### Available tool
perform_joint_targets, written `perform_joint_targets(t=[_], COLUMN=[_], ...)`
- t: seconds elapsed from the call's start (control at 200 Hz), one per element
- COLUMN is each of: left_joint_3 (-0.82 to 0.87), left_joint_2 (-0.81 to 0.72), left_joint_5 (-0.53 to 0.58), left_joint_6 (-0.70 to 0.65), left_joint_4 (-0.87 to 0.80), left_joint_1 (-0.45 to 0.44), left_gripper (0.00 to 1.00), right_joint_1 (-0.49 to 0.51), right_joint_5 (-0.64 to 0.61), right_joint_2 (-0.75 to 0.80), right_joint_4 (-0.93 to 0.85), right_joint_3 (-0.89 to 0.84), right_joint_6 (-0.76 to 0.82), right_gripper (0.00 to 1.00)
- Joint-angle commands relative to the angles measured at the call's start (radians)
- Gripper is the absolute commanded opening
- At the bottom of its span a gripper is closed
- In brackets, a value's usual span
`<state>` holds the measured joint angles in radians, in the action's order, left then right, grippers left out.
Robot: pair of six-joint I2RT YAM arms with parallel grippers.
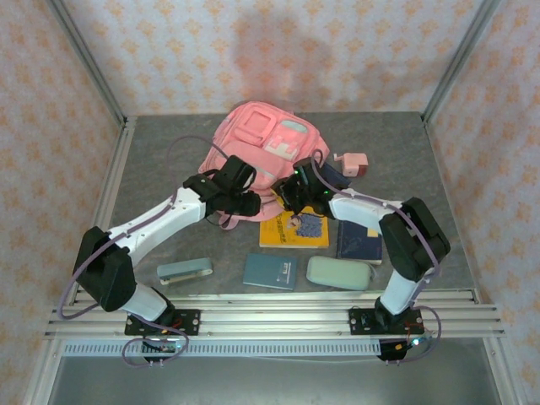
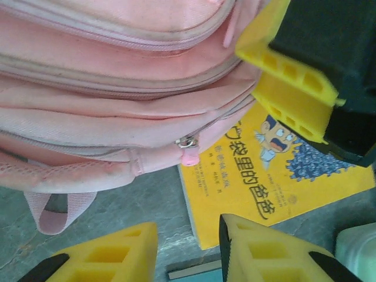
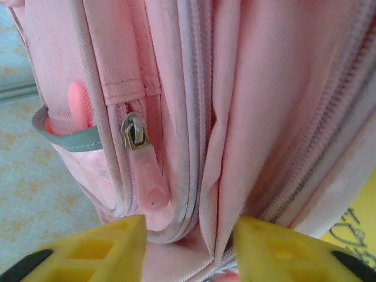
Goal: Pack books, pencil case, and school supplies into a backpack
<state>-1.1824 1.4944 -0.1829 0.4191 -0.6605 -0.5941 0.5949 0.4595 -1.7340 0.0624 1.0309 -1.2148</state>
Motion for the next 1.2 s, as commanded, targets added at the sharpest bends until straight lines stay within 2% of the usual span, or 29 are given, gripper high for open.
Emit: perform_joint_targets(t=[0.0,0.175,0.2,0.34,0.555,0.896,1.086,1.191], left_joint_3=[0.007,0.022,0.024,0.030,-0.003,-0.091,-0.115,-0.121], left_joint_2=[-0.006,-0.004,-0.002,0.008,0.029,0.084,0.103,0.117], left_joint_5=[0.061,0.062,0.062,0.064,0.065,0.123,0.115,0.152], left_joint_6=[0.009,0.018,0.018,0.013,-0.018,-0.007,0.025,0.050], left_joint_4=[-0.008,0.002,0.003,0.007,-0.009,-0.024,0.004,0.025], left_joint_1=[-0.001,0.004,0.003,0.005,0.004,0.009,0.019,0.018], left_gripper=[0.33,0.33,0.33,0.35,0.52,0.53,0.57,0.58], right_joint_1=[-0.001,-0.006,-0.007,-0.017,-0.020,-0.020,-0.020,-0.017], right_joint_5=[-0.016,-0.012,-0.011,0.030,0.031,0.025,0.021,0.021], right_joint_2=[-0.043,-0.096,-0.102,-0.122,-0.041,0.052,0.077,0.083], right_joint_4=[0.028,0.066,0.074,0.186,0.100,-0.016,-0.032,-0.022], right_joint_3=[0.032,0.041,0.041,0.034,0.106,0.209,0.239,0.244], right_joint_6=[-0.006,-0.040,-0.044,-0.096,-0.089,-0.072,-0.083,-0.108], right_gripper=[0.45,0.38,0.35,0.00,0.00,0.00,0.00,0.00])
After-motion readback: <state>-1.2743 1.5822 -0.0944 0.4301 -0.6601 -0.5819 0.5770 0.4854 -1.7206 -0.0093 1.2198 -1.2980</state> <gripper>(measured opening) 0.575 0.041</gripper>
